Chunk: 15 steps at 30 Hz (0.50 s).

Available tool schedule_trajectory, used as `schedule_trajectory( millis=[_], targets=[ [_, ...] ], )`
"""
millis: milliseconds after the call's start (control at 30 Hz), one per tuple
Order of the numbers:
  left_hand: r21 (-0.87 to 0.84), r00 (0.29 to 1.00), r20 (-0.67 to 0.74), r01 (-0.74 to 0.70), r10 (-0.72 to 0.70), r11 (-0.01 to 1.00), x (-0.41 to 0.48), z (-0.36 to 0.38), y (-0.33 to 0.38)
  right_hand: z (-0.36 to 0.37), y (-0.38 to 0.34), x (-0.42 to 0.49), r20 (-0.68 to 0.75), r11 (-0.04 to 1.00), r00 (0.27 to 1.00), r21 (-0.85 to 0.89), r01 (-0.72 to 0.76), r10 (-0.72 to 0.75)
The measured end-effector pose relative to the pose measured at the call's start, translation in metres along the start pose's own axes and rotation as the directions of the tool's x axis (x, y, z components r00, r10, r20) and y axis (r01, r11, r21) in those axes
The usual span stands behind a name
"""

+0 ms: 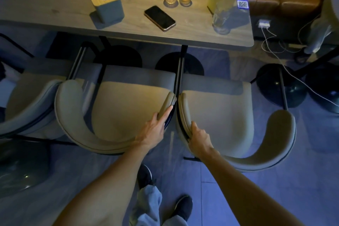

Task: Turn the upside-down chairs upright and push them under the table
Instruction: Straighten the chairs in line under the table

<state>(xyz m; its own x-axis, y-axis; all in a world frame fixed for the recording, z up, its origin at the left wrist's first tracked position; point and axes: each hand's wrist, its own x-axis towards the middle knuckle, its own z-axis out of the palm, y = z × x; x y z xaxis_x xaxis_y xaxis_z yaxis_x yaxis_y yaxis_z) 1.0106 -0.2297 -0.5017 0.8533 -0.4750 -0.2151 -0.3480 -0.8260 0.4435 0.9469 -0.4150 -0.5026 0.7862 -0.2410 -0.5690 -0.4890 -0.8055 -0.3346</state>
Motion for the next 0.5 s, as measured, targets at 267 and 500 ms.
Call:
schedule_trajectory(
  millis=[267,500],
  targets=[
    [0.012,1.000,-0.022,-0.009,0.009,1.000,0.0004,-0.0008,0.0002,-0.0069,0.0061,0.0013,0.043,0.995,0.996,-0.058,0.078,-0.075],
    [0.011,1.000,-0.029,-0.005,0.005,1.000,0.0000,-0.0026,0.0006,-0.0082,0.0061,0.0007,0.061,0.993,0.996,-0.095,0.073,-0.067]
  ],
)
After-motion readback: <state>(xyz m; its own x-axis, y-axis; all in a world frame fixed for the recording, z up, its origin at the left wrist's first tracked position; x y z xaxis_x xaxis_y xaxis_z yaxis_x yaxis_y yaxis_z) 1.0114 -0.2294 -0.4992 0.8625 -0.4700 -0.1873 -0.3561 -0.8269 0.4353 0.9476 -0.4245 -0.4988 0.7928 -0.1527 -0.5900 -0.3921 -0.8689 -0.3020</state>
